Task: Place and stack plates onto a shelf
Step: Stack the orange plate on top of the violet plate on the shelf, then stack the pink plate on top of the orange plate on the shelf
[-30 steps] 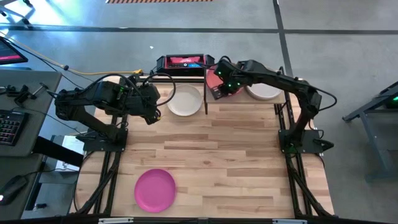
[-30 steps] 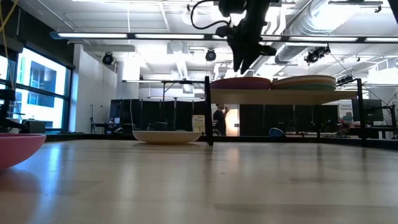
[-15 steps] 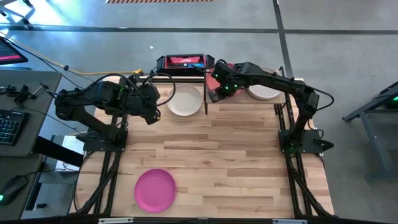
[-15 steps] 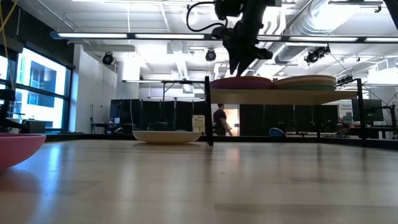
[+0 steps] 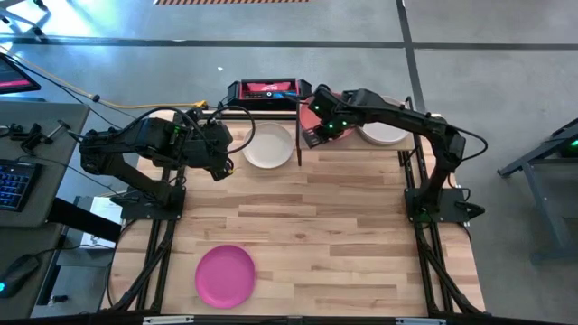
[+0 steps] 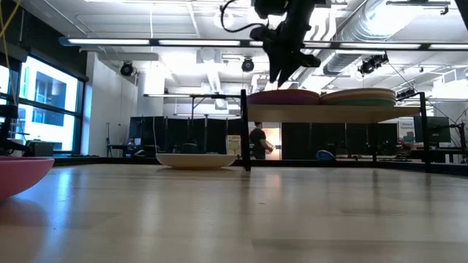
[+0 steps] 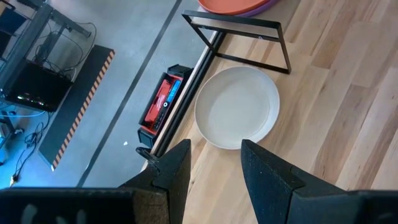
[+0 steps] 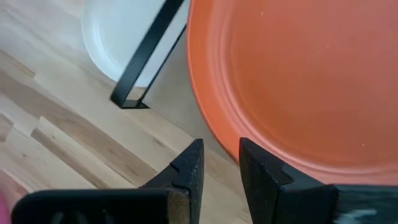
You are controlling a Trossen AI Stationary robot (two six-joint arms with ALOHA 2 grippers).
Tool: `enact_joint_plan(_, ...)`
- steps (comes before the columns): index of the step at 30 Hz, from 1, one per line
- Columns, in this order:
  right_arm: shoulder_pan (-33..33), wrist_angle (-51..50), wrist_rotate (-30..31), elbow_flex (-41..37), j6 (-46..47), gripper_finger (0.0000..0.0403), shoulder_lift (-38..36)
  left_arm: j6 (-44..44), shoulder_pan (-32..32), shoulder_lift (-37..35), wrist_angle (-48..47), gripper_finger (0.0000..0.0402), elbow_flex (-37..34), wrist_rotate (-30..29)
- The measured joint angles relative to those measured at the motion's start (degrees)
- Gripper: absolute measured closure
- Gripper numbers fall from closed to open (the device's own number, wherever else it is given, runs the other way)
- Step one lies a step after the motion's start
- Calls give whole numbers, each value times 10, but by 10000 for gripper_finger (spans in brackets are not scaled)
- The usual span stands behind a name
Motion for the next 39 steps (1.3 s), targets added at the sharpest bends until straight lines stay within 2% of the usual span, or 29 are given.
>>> enact_joint_plan(13, 31, -3, -20, 1, -5, 323, -59, 4, 0, 0, 0, 270, 0, 36)
enact_joint_plan(19, 79, -2, -58, 1, -1, 323, -59, -6, 0, 0, 1, 270, -3, 97)
enact_joint_plan(25, 136, 1, -59, 1, 39, 323, -57, -21, -1, -2, 1, 270, -66, 146)
enact_joint_plan(32, 195, 17, -59, 1, 40, 323, -54, -60, -24, -2, 0, 270, -157, 150)
enact_joint_plan(39, 238, 60, -58, 0, 56, 323, -36, -114, -67, -2, 3, 270, -205, 176)
